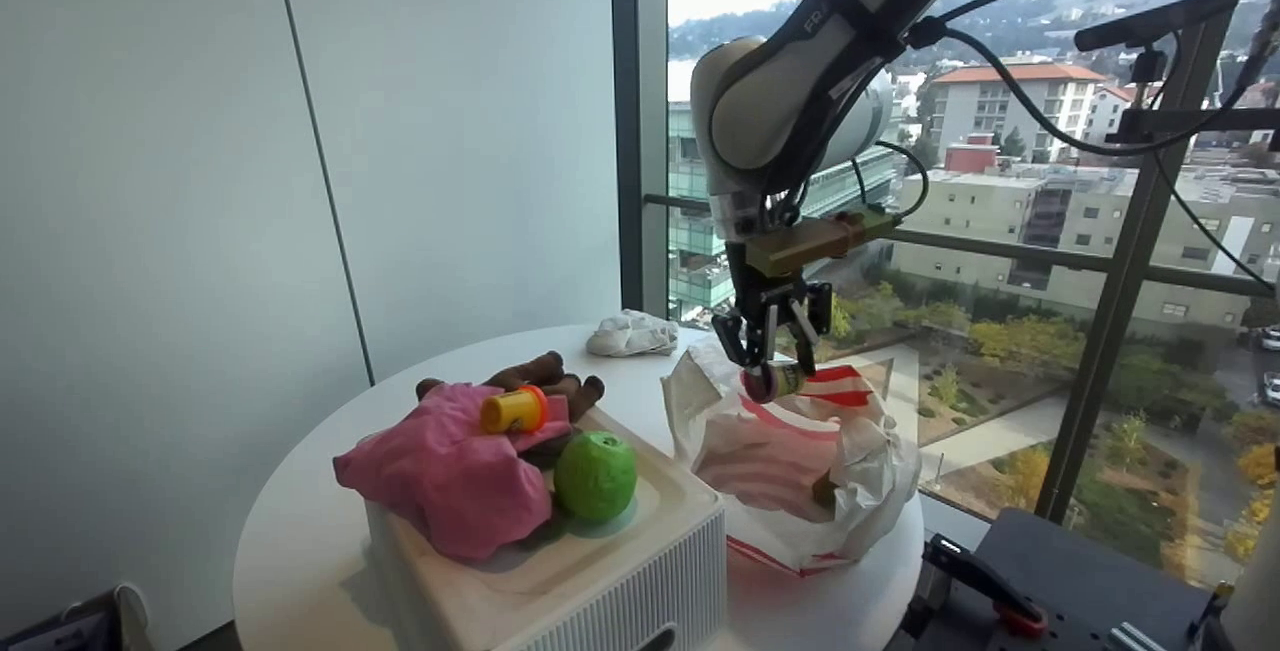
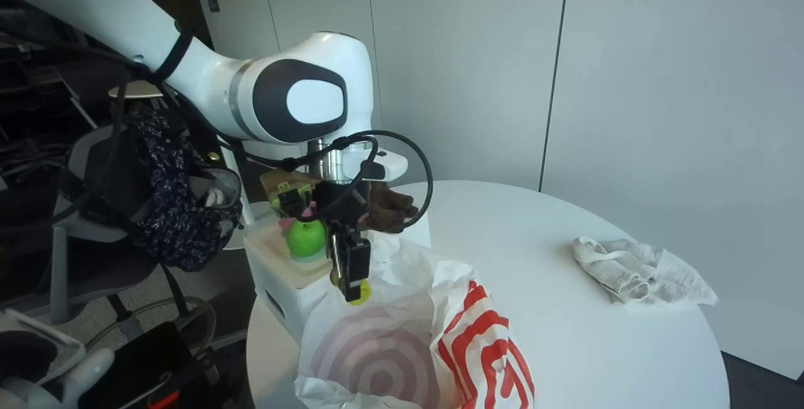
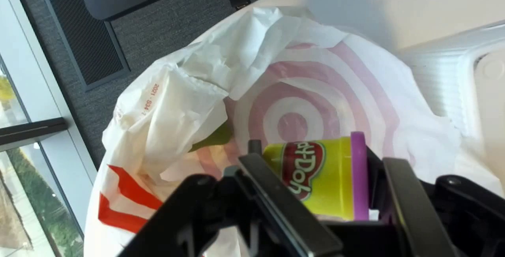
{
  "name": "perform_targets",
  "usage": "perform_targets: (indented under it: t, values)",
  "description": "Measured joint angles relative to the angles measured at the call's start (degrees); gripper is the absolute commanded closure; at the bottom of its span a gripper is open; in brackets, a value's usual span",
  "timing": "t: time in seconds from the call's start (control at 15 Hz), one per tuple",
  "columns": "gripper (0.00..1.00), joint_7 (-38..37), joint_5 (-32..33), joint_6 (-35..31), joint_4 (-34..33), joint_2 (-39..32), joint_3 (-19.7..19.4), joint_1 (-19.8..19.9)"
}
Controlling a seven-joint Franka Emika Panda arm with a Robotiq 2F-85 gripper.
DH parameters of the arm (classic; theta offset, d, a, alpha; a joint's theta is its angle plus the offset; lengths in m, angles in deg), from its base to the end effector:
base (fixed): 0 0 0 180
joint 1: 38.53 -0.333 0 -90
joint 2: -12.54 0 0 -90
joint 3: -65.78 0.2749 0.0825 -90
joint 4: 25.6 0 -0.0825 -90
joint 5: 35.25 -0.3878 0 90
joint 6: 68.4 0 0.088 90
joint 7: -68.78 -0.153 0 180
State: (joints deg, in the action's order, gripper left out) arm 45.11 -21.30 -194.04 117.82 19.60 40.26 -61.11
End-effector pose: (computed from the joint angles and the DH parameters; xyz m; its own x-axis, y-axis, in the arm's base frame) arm 0.4326 -0.0327 0.2211 0.9437 -0.2999 -0.1395 -0.2729 -0.9443 0.1842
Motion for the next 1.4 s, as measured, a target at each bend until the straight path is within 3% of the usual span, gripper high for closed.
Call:
perform_targets:
  t: [0.13,0.33,0.73,0.93,1.13,1.4]
  values:
    - [0.68,2.78,-1.55,-3.12,0.62,2.40,7.86,5.99]
    - [0.68,4.54,-1.82,-12.27,1.50,2.13,16.29,11.03]
    - [0.68,9.63,-4.89,-30.80,1.79,-3.37,25.79,13.23]
    - [0.68,19.91,-16.25,-36.37,1.59,-5.55,29.20,12.17]
    - [0.68,32.31,-30.00,-36.89,0.56,-5.95,32.13,10.72]
    - [0.68,42.36,-39.06,-36.08,-0.85,-6.68,33.54,10.02]
